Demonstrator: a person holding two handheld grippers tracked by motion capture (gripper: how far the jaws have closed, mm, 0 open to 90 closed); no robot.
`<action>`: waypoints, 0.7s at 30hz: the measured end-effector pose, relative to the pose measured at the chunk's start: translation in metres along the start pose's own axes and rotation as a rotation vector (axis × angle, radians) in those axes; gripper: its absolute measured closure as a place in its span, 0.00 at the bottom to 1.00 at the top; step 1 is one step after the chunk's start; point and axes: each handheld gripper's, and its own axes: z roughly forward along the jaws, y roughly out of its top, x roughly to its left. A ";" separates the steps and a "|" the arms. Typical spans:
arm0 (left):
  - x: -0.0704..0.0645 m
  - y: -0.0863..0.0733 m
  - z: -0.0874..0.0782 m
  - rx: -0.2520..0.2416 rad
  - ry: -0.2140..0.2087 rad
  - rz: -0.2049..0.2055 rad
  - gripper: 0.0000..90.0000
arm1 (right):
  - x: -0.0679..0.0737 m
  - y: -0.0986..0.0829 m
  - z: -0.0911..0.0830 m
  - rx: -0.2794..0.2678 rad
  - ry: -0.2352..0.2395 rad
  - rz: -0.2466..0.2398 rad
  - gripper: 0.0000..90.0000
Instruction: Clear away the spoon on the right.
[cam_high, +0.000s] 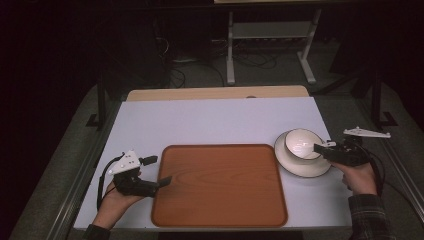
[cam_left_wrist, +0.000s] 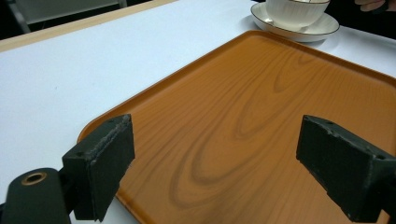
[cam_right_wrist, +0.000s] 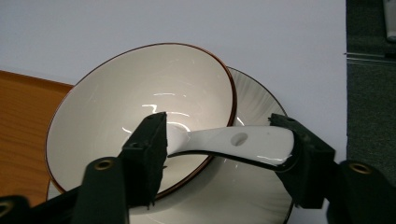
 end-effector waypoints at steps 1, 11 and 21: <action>0.000 0.000 0.000 0.000 0.000 0.001 0.12 | 0.000 0.000 0.000 0.001 -0.001 -0.001 0.44; 0.000 0.000 0.000 0.004 0.004 0.001 0.12 | 0.004 0.004 -0.005 -0.033 -0.015 -0.013 0.58; 0.000 0.000 0.001 0.006 0.003 0.003 0.12 | 0.011 0.011 -0.010 -0.087 0.008 -0.027 0.70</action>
